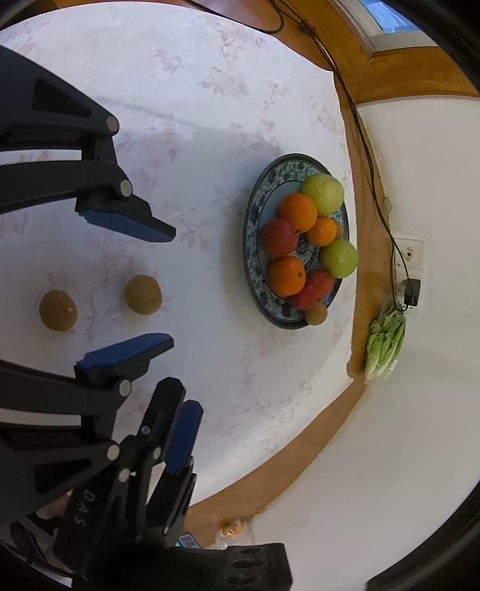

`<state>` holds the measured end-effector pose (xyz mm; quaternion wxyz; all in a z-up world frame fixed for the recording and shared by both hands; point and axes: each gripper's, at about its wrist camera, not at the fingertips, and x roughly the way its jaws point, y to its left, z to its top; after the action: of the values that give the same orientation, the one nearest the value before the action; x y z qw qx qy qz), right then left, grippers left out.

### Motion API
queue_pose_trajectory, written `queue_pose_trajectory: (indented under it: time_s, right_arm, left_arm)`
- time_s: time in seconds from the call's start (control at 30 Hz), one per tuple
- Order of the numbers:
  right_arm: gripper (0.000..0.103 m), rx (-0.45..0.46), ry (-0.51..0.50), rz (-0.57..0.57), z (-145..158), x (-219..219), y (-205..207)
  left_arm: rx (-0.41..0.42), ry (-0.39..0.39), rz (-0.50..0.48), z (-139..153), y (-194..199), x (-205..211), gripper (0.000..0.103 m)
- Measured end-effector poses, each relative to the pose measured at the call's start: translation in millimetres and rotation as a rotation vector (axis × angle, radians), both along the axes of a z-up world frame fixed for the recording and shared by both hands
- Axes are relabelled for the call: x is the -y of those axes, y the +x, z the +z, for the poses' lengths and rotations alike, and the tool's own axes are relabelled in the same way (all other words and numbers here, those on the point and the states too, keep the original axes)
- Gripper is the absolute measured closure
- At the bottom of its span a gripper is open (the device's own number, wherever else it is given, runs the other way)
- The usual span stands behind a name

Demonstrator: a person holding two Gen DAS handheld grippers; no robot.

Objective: Organize fruits
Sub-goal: 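Withdraw both tools from the plate toward the two brown kiwis on the cloth, then grasp a brown kiwi with the left tool while the right tool grasps the other kiwi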

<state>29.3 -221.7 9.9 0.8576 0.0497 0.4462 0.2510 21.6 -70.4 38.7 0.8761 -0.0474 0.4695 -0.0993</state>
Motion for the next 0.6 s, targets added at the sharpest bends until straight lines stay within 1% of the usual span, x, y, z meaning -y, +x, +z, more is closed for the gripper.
queue_pose_trajectory:
  time_s: [0.03, 0.2, 0.4, 0.43, 0.57, 0.6]
  right_arm:
    - [0.067, -0.001, 0.000, 0.002, -0.6, 0.2, -1.9]
    - [0.067, -0.008, 0.002, 0.003, -3.0, 2.2, -6.9]
    - [0.067, -0.015, 0.007, 0.000, -4.8, 3.5, -8.8]
    - [0.067, -0.016, 0.007, 0.001, -5.0, 3.3, -8.9]
    - [0.067, -0.020, 0.008, 0.007, -5.9, 2.1, -10.1]
    - [0.067, -0.021, 0.008, 0.009, -6.0, 1.6, -10.3]
  left_arm:
    - [-0.002, 0.000, -0.001, -1.1, -0.2, 0.3, 0.050]
    - [-0.021, -0.007, -0.005, -6.3, 0.4, 0.4, 0.059]
    - [-0.027, -0.008, -0.018, -10.2, -0.3, 2.8, 0.067]
    - [-0.029, -0.010, -0.019, -11.1, 0.0, 3.0, 0.068]
    - [-0.038, -0.025, -0.026, -14.9, 1.9, 2.4, 0.077]
    - [-0.038, -0.027, -0.025, -15.5, 2.2, 2.5, 0.077]
